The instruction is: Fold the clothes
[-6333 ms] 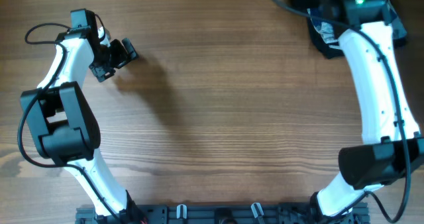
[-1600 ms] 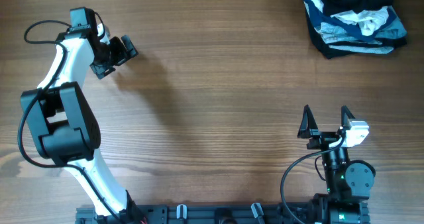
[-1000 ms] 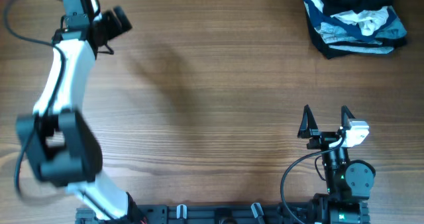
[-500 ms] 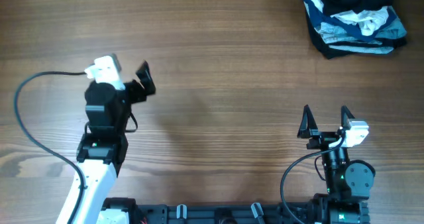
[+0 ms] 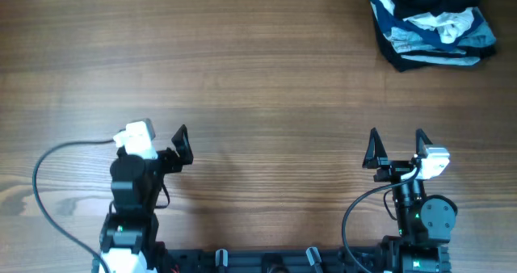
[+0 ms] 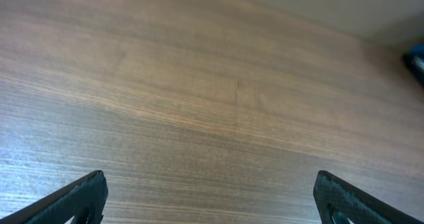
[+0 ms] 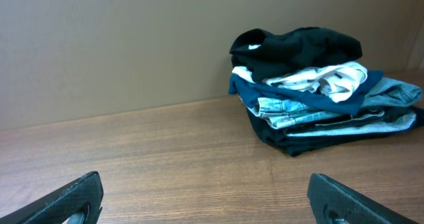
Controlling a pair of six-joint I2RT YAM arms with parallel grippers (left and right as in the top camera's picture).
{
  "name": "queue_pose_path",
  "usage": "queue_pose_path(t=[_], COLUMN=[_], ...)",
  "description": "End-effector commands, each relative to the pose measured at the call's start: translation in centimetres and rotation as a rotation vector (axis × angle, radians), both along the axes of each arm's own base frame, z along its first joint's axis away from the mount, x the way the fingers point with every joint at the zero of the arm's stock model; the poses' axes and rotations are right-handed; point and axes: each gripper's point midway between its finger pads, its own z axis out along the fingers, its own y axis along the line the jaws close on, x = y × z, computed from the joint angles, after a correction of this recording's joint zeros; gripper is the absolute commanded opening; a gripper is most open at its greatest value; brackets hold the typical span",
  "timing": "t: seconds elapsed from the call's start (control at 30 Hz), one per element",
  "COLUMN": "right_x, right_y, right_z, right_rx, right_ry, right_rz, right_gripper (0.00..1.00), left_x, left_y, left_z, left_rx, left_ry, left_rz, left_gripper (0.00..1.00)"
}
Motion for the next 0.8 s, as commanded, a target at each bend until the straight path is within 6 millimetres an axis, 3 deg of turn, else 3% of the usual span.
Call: queue_pose_path(t=[0.0, 0.2, 0.5, 0.77], right_x=[0.0, 0.0, 0.0, 0.0], right_y=[-0.1, -0.1, -0.1, -0.1], right_z=[0.1, 0.1, 0.1, 0.1], right_rx=[0.013, 0.013, 0.013, 0.013], right_ry=[-0.008, -0.008, -0.008, -0.008], right_rz=[-0.01, -0.01, -0.01, -0.01], right_gripper=[1.0, 1.0, 1.0, 1.0], left_x=[-1.3, -2.1, -2.7, -3.1], left_y=[0.6, 1.7, 2.0, 1.6], left_z=[0.0, 1.1, 1.9, 4.4], left_rx=[0.025, 0.028, 0.029, 0.02], left_ry=[-0.092, -0.205, -0.239, -0.351], left_rz=[0.022, 0.068, 0.083, 0.063], left_gripper=[1.0, 1.0, 1.0, 1.0])
